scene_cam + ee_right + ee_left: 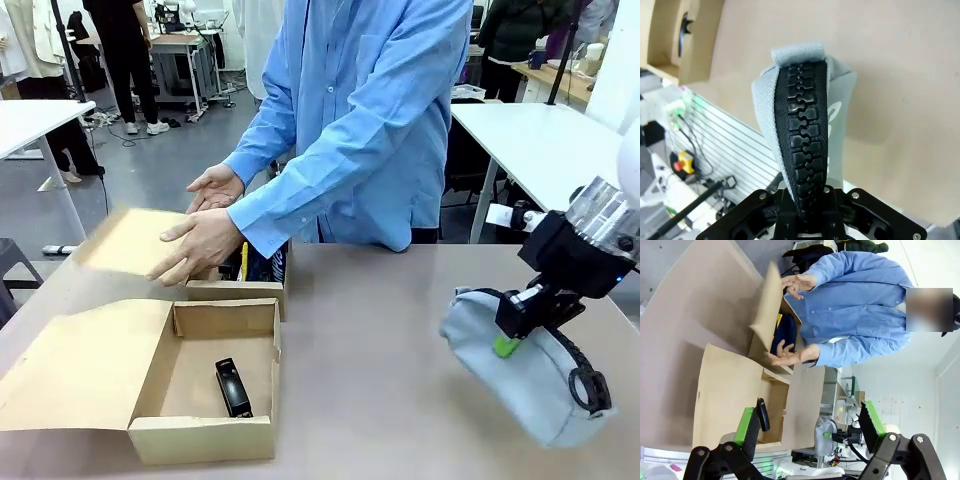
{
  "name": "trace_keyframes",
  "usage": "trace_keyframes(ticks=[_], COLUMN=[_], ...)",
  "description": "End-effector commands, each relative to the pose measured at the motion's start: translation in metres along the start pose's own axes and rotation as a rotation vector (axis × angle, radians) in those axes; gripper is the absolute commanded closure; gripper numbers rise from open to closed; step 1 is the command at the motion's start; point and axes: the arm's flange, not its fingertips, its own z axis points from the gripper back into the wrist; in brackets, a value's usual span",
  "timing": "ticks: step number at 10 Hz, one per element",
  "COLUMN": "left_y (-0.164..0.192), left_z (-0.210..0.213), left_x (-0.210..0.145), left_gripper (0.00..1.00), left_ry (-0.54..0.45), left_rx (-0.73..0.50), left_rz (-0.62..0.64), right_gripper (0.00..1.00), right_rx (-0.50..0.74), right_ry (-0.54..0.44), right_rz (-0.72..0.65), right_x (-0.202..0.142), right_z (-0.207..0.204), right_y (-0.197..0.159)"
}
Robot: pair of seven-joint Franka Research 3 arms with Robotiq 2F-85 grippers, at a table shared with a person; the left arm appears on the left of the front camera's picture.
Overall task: Place items inside the box.
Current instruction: Pick up a Pencil pouch or Stapler and place it inside the Mailer Box closest to the robot.
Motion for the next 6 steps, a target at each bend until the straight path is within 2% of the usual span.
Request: trace_keyframes(ticks=[1,2,3,4,5,6], left_y=[0.000,0.000,0.000,0.000,0.000,0.000], left_z=[0.001,0.001,0.001,0.001,0.001,0.001], left_x=[-0.002,-0.002,-0.002,-0.002,-0.002,-0.002], left_gripper=[0.00,0.00,0.00,0.00,0.00,0.00], left_ry=[-0.006,-0.006,-0.006,-0.006,-0.006,-0.006], left_rx=[-0.016,-0.016,-0.016,-0.016,-0.016,-0.016], left_rz=[-0.018,-0.018,-0.018,-0.018,-0.018,-0.018], right_gripper=[0.95,0.95,0.95,0.95,0.95,0.95], right_rx=[0.006,0.077,0.190,0.214,0.201,0.210], right_ry=[-0.019,-0.047,-0.113,-0.144,-0.113,-0.121], right_rz=[-0.047,0.131,0.044,-0.114,-0.257,-0.390], right_x=[-0.001,0.022,0.041,0.053,0.059,0.050], right_z=[0.005,-0.009,-0.017,-0.023,-0.026,-0.015], right_y=[-0.002,0.001,0.008,0.020,0.032,0.025])
